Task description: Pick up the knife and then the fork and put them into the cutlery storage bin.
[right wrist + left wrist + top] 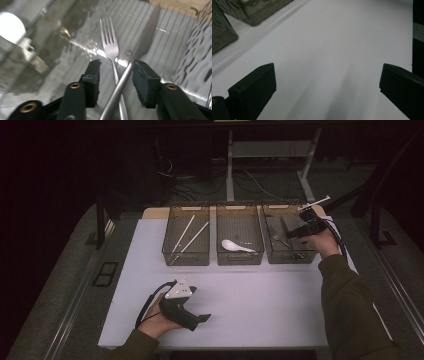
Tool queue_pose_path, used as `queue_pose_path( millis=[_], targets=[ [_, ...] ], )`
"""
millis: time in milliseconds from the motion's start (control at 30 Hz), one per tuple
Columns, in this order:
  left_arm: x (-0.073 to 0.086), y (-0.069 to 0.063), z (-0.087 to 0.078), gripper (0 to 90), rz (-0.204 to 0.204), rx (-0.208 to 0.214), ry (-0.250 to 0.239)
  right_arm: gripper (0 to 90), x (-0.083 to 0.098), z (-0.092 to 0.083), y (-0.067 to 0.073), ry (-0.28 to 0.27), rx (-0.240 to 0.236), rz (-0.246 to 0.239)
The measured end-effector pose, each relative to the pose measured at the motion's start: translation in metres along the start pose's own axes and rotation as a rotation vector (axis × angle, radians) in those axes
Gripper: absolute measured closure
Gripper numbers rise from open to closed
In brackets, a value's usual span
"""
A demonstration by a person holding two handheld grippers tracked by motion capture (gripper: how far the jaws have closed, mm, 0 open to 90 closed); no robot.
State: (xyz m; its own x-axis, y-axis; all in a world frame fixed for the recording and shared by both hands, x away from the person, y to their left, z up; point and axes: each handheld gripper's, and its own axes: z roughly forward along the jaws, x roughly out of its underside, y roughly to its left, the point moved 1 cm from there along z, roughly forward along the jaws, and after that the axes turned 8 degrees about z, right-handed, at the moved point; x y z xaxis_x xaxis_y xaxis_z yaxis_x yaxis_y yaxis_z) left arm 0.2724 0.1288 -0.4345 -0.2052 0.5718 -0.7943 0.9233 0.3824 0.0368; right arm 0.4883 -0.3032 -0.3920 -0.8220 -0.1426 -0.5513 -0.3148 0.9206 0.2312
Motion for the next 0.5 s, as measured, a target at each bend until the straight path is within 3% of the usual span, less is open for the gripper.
queue_pose_path(
  millis=[367,500],
  targets=[
    [0.003,0.003,-0.002,0.4,-0.005,-0.016,-0.009,41.2,0.014,-0.027,0.002,-0.136,-0.092,-0.015],
    [0.003,0.004,-0.003,0.5,-0.005,-0.016,-0.008,37.1,0.022,-0.038,0.006,-0.188,-0.102,-0.033]
  ],
)
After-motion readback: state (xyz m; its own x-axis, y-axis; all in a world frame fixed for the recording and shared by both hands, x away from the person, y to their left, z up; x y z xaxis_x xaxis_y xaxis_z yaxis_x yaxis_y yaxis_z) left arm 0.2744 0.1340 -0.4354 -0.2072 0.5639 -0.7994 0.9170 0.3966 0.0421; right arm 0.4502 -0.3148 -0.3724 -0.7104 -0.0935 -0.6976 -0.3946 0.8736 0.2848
